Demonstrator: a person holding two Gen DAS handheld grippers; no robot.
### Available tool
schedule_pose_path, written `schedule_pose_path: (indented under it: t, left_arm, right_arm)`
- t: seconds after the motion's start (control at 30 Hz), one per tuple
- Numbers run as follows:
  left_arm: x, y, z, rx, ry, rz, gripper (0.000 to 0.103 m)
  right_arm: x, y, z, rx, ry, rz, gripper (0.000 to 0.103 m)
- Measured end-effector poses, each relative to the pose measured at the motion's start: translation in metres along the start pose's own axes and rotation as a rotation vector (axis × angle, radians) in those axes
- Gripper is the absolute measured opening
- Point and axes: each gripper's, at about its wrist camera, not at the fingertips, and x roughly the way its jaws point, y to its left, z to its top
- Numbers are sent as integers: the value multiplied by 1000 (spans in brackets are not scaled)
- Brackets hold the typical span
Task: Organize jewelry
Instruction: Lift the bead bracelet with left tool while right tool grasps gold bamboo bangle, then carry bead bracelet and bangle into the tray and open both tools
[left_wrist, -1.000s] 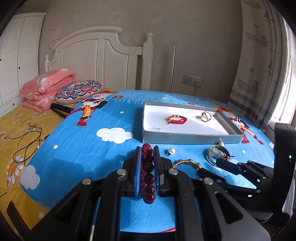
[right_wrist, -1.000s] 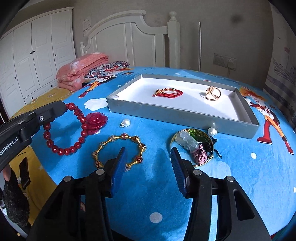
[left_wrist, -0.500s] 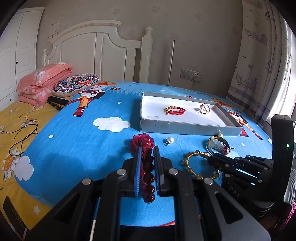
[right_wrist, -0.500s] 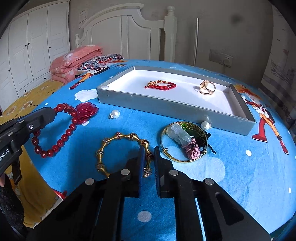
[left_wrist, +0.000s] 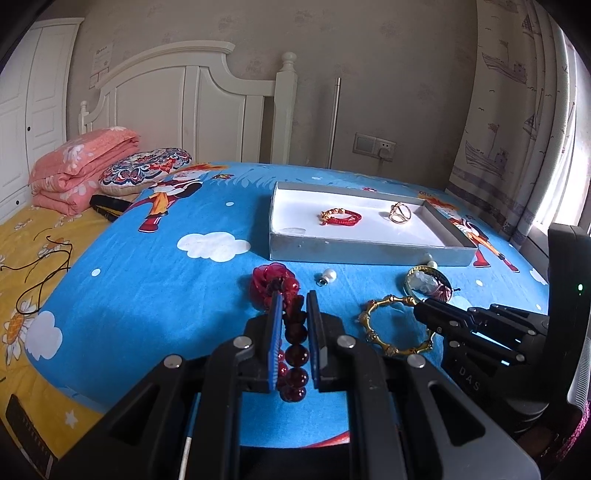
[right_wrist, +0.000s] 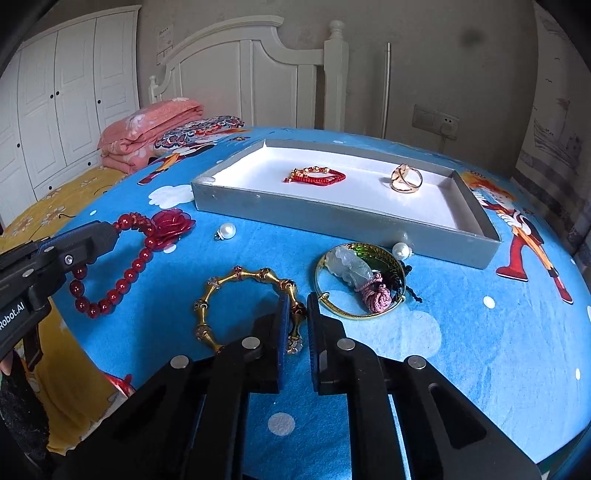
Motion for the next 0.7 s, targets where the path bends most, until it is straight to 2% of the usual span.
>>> schedule_pose_path:
  t: [0.3, 0.7]
  left_arm:
    - [-12, -14, 4, 22, -26, -24, 13]
    - [-21, -48, 1, 101, -34, -70, 13]
  right_arm:
    - [-41, -9, 2, 5, -117, -12, 10]
    - [-59, -21, 2, 23, -166, -34, 10]
